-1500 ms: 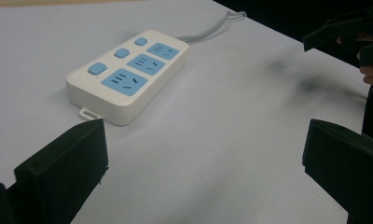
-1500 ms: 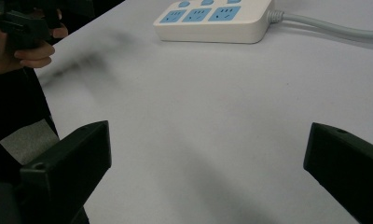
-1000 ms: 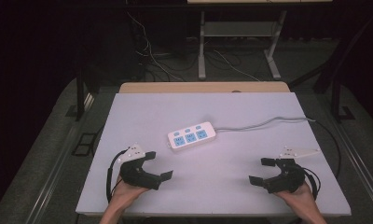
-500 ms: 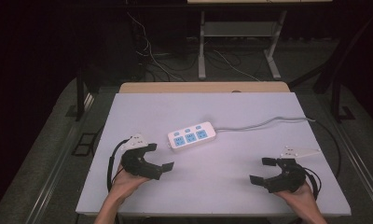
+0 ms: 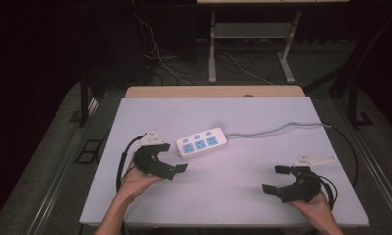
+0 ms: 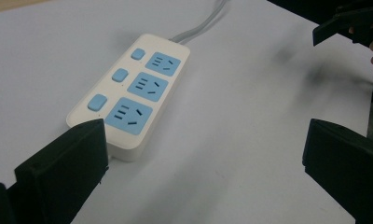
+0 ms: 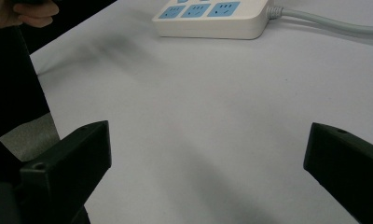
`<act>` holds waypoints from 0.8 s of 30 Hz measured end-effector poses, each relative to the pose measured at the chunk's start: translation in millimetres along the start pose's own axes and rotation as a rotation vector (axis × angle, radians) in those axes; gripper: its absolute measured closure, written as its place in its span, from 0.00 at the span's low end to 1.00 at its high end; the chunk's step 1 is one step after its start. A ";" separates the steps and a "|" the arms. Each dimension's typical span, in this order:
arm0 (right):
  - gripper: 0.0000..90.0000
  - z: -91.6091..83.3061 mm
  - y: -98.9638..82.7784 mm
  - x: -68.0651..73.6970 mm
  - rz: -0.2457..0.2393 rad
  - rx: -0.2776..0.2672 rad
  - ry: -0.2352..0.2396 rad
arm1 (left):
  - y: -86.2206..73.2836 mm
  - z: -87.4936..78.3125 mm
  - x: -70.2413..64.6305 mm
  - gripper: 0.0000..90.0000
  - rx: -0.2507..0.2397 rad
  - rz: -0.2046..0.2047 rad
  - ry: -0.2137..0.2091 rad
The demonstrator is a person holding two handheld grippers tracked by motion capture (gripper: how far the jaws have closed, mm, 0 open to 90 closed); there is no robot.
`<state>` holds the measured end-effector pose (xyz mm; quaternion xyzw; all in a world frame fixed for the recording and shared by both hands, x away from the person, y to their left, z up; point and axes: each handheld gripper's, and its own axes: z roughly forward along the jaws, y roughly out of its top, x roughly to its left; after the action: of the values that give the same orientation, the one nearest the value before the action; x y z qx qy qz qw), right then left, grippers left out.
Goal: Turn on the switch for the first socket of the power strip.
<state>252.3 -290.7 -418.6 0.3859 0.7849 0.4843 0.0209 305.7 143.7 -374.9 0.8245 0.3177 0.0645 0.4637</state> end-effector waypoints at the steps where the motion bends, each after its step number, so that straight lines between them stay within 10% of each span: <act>1: 0.00 0.0 0.0 0.0 0.000 0.000 0.000 | 2.2 0.6 -0.1 0.00 0.006 0.004 -0.001; 24: 0.00 0.0 -0.4 0.1 0.002 0.002 0.001 | 35.7 16.4 8.3 0.00 0.087 0.058 -0.003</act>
<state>251.9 -290.7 -418.9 0.3865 0.7848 0.4840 0.0195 335.4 123.6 -356.9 0.8529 0.2955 0.0624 0.4258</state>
